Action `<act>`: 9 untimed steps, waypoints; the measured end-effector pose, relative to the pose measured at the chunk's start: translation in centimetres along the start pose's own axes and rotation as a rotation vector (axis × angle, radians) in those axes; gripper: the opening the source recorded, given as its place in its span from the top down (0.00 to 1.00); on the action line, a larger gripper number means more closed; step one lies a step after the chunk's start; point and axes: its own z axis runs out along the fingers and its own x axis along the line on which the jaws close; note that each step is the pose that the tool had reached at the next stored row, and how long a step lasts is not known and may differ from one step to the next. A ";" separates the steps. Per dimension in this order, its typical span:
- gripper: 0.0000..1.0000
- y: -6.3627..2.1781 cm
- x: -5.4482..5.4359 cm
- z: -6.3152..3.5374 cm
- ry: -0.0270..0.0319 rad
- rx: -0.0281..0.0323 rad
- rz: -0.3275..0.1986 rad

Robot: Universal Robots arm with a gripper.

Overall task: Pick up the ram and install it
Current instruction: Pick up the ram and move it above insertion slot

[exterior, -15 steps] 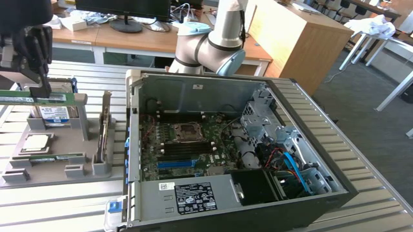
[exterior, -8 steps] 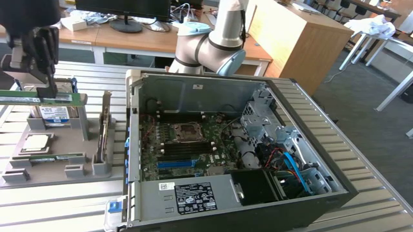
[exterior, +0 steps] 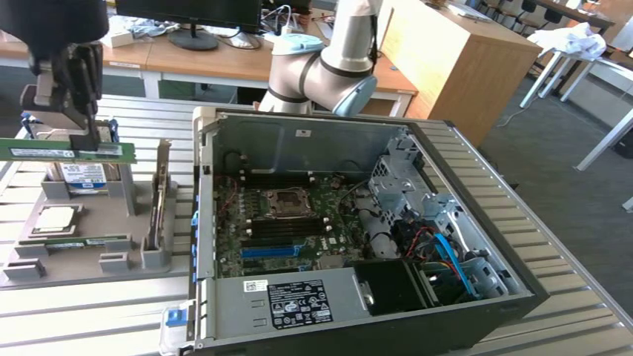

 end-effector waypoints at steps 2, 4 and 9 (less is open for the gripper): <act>0.88 -0.26 0.0 -0.01 0.0001 -0.0001 0.000; 0.88 -0.53 0.0 -0.02 0.0001 -0.0001 0.000; 0.88 -1.23 0.0 -0.04 0.0001 -0.0001 0.000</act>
